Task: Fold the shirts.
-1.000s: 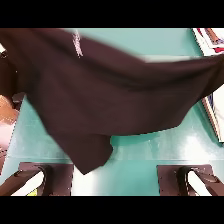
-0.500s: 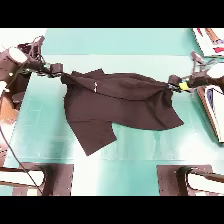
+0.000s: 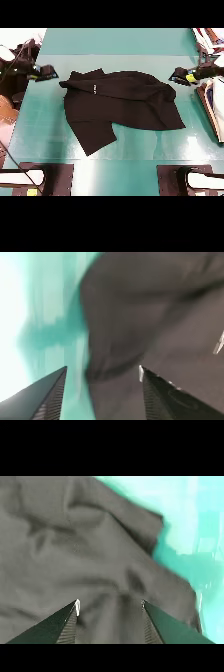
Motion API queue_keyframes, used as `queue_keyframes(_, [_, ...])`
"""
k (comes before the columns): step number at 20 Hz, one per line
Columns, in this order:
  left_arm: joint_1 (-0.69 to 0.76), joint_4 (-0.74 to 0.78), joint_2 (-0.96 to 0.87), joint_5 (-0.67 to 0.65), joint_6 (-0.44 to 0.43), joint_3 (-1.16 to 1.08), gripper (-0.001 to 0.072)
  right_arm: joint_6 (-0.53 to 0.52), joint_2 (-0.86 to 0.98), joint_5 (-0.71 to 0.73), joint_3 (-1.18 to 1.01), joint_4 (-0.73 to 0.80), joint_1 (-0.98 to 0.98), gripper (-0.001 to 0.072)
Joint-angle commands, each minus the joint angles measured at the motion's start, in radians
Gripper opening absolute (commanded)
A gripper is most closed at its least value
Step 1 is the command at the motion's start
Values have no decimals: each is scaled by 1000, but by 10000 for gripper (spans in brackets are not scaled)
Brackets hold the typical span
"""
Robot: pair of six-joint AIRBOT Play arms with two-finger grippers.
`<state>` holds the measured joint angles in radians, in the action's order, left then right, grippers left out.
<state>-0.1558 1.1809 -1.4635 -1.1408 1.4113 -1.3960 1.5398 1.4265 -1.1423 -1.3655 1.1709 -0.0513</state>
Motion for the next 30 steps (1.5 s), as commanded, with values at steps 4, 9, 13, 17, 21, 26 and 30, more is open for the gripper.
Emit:
queue_keyframes(4, [-12, -31, 293, 16, 64, 530, 535, -23, -240, 35, 225, -1, 39, 443])
queue_keyframes(9, [-12, -132, 393, 103, 58, 766, 535, -23, -335, 48, 282, -2, 39, 443])
queue_keyframes(13, [45, -241, 392, 196, -1, 813, 534, -23, -372, 50, 281, -2, 39, 443])
queue_keyframes(17, [186, -239, 392, 328, 65, 819, 533, -23, -400, 38, 281, 0, 40, 443])
queue_keyframes(21, [195, -218, 392, 333, 76, 819, 183, -23, -405, -77, 281, 7, 111, 443])
queue_keyframes(26, [195, -216, 393, 322, 74, 781, 24, -49, -441, -179, 426, 12, 331, 443])
queue_keyframes(30, [195, -216, 393, 291, 73, 740, 24, -60, -482, -166, 668, 2, 545, 454])
